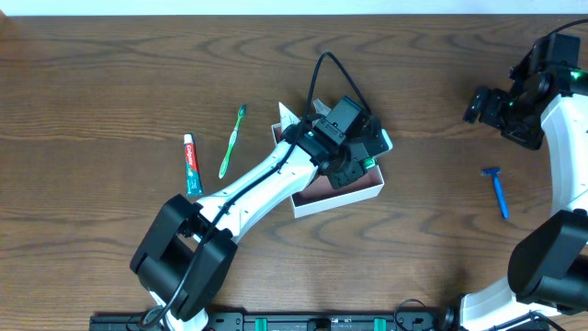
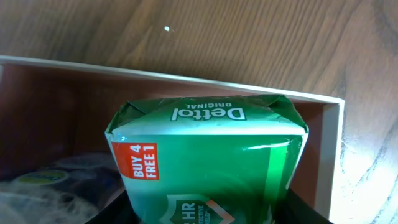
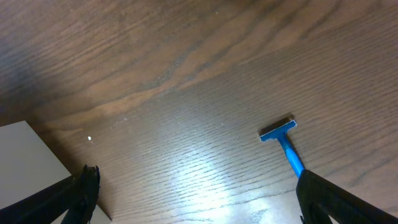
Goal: Pack container
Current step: 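Lower the soap box into the white box and open the left gripper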
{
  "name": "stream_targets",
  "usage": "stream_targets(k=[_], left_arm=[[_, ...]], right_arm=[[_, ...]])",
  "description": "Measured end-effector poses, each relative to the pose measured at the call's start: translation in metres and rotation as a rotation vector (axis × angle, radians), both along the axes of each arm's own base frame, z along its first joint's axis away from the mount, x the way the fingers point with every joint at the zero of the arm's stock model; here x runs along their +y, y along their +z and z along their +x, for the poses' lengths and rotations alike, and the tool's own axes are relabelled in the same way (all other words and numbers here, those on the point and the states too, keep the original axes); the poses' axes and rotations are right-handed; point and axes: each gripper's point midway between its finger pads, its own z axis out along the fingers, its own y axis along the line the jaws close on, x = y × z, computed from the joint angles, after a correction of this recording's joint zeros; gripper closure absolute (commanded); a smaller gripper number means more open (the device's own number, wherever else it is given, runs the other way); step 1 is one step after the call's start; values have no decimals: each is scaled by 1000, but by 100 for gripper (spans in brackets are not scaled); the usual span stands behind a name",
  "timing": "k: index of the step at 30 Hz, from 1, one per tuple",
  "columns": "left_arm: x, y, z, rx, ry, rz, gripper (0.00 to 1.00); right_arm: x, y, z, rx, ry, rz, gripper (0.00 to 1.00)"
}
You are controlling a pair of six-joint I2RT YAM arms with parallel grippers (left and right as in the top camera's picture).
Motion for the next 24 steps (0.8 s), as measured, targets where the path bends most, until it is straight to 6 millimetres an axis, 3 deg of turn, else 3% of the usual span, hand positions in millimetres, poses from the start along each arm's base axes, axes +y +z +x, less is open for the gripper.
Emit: stream_targets(k=[12, 19, 24], left_arm=[[2, -6, -2, 16, 0, 15, 77], [11, -21, -13, 53, 0, 49, 77], [11, -25, -19, 64, -10, 59, 68]], right_arm=[[0, 0, 0, 0, 0, 0, 1], [0, 0, 0, 0, 0, 0, 1], [0, 0, 0, 0, 0, 0, 1]])
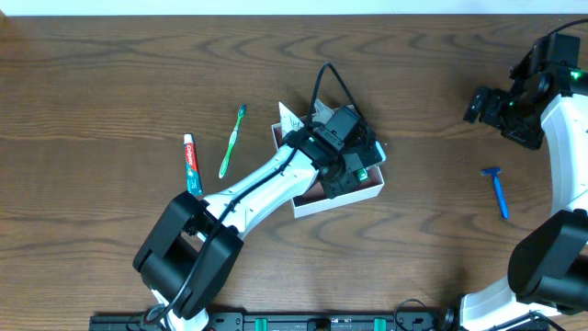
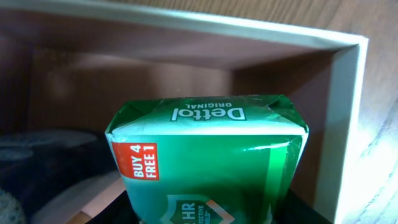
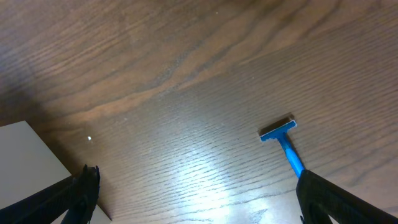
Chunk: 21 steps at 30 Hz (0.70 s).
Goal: Pack container
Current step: 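Lower the soap box into the white box and open the left gripper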
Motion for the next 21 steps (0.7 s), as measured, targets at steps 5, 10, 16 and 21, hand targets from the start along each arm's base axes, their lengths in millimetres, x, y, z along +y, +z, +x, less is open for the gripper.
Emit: stream_targets(k=[5, 10, 16, 21], left_arm=[[-5, 0, -5, -5, -16, 2, 68], [-5, 0, -4, -7, -14, 4, 68], [-5, 0, -4, -7, -14, 4, 63], [-4, -1, -5, -4, -14, 6, 62]], right_arm=[[0, 0, 0, 0, 0, 0, 1], [0, 0, 0, 0, 0, 0, 1], [0, 0, 0, 0, 0, 0, 1], [0, 0, 0, 0, 0, 0, 1]])
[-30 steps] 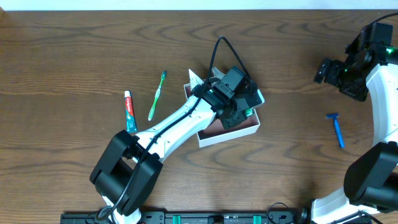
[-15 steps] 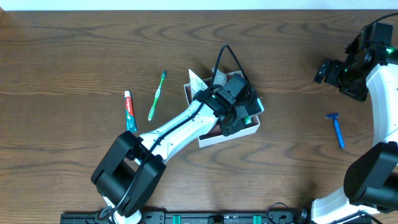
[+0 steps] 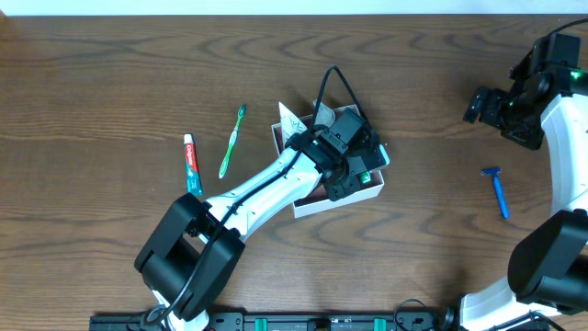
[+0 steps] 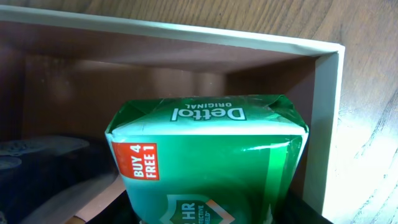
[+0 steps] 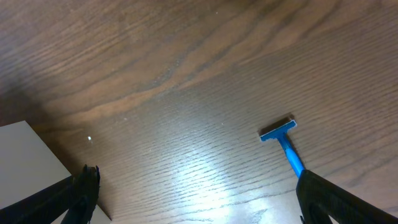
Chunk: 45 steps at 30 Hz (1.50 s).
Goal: Pack container
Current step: 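Lower the soap box into the white box and open the left gripper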
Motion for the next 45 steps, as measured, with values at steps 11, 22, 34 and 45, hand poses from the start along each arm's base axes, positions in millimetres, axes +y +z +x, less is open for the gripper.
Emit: stream_targets(k=[11, 22, 34, 45], left_arm=[[4, -17, -1, 25, 5, 38, 62], [5, -21, -2, 33, 5, 46, 55], [3, -20, 2, 16, 1, 38, 40], [0, -18, 4, 5, 1, 27, 38]], right_arm=[[0, 0, 0, 0, 0, 0, 1], [0, 0, 0, 0, 0, 0, 1], [0, 0, 0, 0, 0, 0, 1], [0, 0, 0, 0, 0, 0, 1]])
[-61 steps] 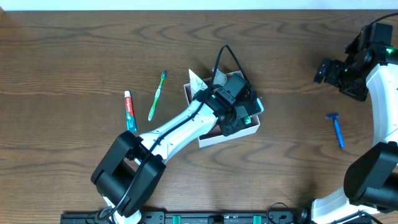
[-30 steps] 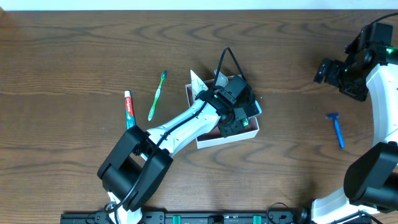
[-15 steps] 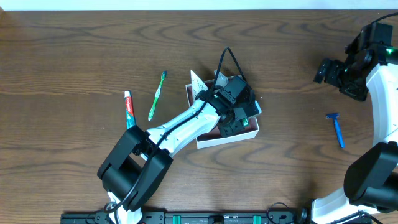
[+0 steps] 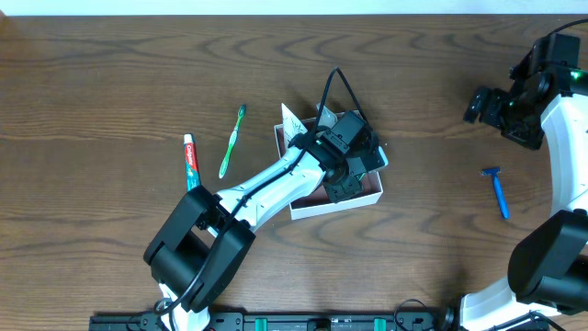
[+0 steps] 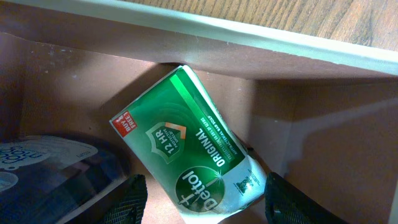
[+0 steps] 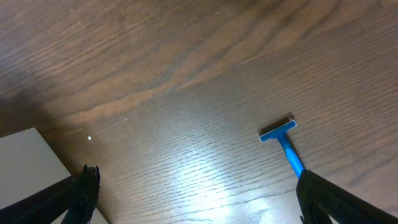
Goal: Pack container
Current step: 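Lower the soap box into the white box and open the left gripper, then withdraw the left gripper and move it to the Colgate tube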
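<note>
The white box [image 4: 303,210] with a brown inside sits mid-table. My left gripper [image 5: 205,202] hangs open inside it, over the green Dettol soap pack [image 5: 186,146], which lies free on the box floor [image 5: 323,143] against the far wall. A dark pouch [image 5: 50,165] lies beside the soap. The soap does not show in the overhead view, where the left wrist [image 4: 344,152] covers the box. My right gripper [image 6: 196,193] is open high above the table, near the blue razor [image 6: 283,143].
A toothpaste tube [image 4: 191,164] and a green toothbrush [image 4: 231,140] lie on the wood left of the box. The blue razor [image 4: 497,191] lies at the right. The right arm [image 4: 528,92] stands at the far right edge.
My left gripper has opened and let go of the soap pack, which now lies tilted on the box floor by the far wall. The right arm has not moved.
My left gripper held the soap pack above the box's far edge, then lower inside the box near its corner, and stayed shut on it there. Now the soap lies loose in the box and the gripper is open. The right gripper stayed open above the razor throughout.
</note>
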{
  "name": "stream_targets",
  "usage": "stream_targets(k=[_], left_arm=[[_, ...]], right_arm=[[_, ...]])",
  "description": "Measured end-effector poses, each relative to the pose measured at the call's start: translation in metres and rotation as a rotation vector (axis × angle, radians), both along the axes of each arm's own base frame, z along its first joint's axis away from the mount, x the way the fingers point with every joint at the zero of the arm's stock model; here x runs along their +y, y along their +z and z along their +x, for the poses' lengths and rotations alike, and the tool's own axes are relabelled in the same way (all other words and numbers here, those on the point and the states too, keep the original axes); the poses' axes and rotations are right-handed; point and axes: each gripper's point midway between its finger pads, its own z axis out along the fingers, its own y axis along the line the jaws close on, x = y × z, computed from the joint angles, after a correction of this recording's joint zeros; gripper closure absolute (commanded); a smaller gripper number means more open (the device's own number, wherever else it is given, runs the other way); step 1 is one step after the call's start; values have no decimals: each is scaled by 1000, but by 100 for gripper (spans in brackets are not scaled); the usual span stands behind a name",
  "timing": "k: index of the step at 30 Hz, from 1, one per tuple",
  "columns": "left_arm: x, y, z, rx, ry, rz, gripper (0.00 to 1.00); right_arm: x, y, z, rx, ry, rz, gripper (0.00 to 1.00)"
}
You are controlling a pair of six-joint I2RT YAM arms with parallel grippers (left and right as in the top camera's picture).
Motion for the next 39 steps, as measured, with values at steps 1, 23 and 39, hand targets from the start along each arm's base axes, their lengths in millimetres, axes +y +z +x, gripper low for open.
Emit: stream_targets(k=[1, 23, 39], left_arm=[[0, 0, 0, 0, 0, 0, 38], [-7, 148, 3, -261, -8, -267, 35], [114, 256, -33, -446, 182, -244, 2]], right_arm=[[0, 0, 0, 0, 0, 0, 1], [0, 0, 0, 0, 0, 0, 1], [0, 0, 0, 0, 0, 0, 1]])
